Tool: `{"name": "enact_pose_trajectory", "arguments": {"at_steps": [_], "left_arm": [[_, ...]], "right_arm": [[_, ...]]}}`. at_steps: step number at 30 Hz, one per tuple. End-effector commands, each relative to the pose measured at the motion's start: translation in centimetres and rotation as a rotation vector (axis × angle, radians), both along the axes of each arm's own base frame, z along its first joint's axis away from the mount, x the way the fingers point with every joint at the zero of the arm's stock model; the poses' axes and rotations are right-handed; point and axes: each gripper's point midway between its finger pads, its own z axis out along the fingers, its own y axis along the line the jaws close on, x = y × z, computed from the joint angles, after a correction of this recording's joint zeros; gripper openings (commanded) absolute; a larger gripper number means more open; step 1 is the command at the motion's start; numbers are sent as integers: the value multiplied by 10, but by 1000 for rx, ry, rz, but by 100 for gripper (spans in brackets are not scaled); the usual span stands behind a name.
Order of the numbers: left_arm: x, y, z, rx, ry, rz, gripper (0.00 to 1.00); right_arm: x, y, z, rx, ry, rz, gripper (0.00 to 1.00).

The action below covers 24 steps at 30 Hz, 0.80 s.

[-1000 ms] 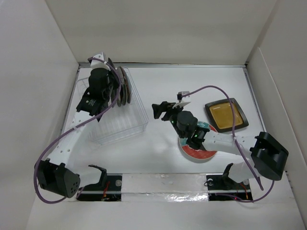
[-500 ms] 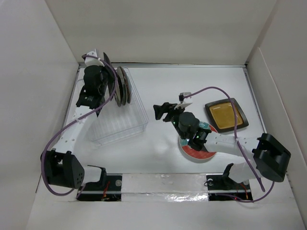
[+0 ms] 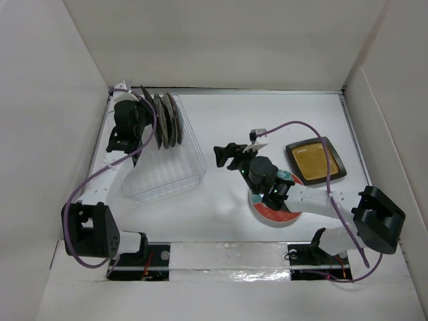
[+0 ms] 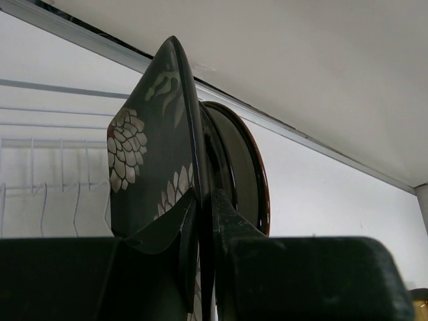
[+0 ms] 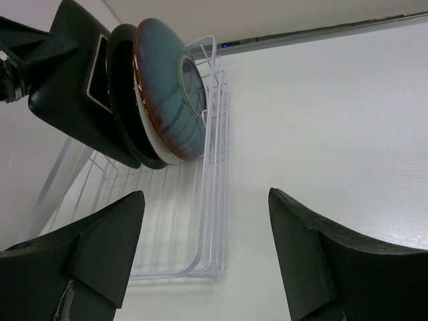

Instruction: Load the plates into the dish rack

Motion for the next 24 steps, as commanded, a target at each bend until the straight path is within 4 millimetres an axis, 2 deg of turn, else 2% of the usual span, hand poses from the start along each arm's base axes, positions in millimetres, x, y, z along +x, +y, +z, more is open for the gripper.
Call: {"name": "enact_pose_trajectory", "arguments": {"at_steps": [1, 2, 3, 9, 16, 17, 18, 19, 20, 21, 23, 24], "left_arm": [[13, 5, 82, -53, -296, -22, 0], [15, 12, 79, -57, -295, -20, 0], [18, 6, 74, -59, -285, -54, 0], [32, 6, 49, -87, -224, -81, 0], [42, 10, 24, -77, -155, -60, 0], [43, 10, 21, -77, -147, -58, 0], [44, 11, 17, -75, -135, -53, 0], [44, 12, 10, -72, -112, -48, 0], [46, 13, 3, -71, -91, -39, 4], [46, 15, 0, -68, -79, -31, 9], [45, 12, -7, -60, -50, -32, 20], [46, 9, -4, -57, -50, -30, 33]], "right_arm": [[0, -3, 13, 49, -21, -8, 80], [0, -2, 13, 49, -20, -8, 80], [0, -3, 13, 48, -20, -11, 80], [0, -6, 12, 44, -16, -17, 80], [-4, -10, 21, 46, -20, -8, 78], [-6, -10, 25, 51, -24, -2, 73], [-7, -10, 27, 55, -26, 4, 61], [-5, -13, 26, 47, -20, -2, 54], [-8, -15, 32, 60, -24, 3, 35], [-9, -16, 35, 63, -21, 8, 28], [-13, -22, 32, 58, 3, 5, 20], [-13, -32, 41, 80, 0, -15, 19]]}}
